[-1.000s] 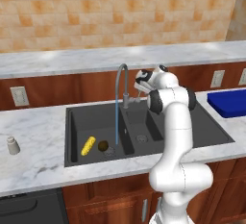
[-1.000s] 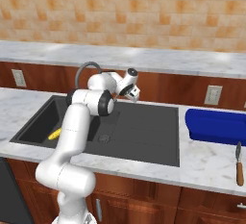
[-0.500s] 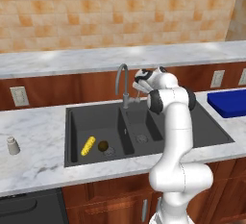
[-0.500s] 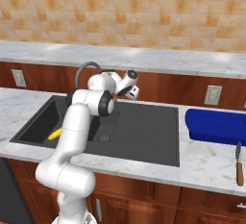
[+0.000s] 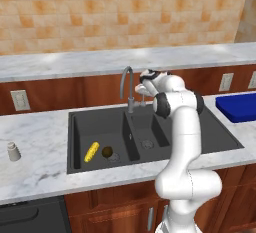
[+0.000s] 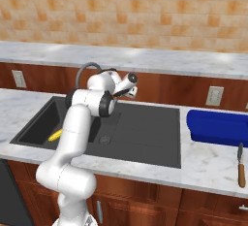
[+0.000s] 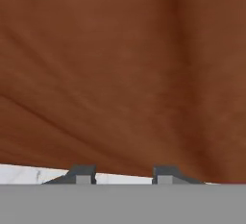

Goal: Pick up all produce items and place them in the sink. Turn on the sink faucet to wash them. Then turn the sink off and put them in the tray.

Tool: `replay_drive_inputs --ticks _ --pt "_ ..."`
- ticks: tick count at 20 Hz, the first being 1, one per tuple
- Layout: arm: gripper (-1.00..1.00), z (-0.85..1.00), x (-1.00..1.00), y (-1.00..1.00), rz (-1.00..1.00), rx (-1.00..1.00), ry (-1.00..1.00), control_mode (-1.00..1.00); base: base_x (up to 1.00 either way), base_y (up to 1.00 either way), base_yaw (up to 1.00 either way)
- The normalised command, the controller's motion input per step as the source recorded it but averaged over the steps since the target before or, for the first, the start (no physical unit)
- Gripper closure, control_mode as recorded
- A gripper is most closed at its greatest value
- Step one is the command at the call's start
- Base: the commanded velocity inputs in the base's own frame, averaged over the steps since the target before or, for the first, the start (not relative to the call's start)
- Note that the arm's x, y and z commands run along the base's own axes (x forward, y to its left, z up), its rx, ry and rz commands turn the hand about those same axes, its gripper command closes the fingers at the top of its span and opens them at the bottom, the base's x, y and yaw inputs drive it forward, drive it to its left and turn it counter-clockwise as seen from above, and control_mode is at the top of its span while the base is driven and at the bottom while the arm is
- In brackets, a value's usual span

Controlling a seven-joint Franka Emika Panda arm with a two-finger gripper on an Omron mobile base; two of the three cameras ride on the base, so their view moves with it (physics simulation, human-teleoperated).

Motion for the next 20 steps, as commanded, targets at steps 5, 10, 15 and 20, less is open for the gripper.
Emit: replay_drive_inputs --ticks 5,10,15,20 --pt "1.0 0.03 0.0 0.87 0.23 0.0 -0.07 -1.0 0.0 0.0 0.0" --pt "1.0 0.14 0.0 0.86 0.29 0.0 -0.08 -1.0 0.0 0.0 0.0" --pt "1.0 0.02 0.0 1.0 0.36 -0.03 -0.12 -1.0 0.0 0.0 0.0" --pt "1.0 0.19 0.0 1.0 0.35 -0.05 -0.14 -1.0 0.0 0.0 0.0"
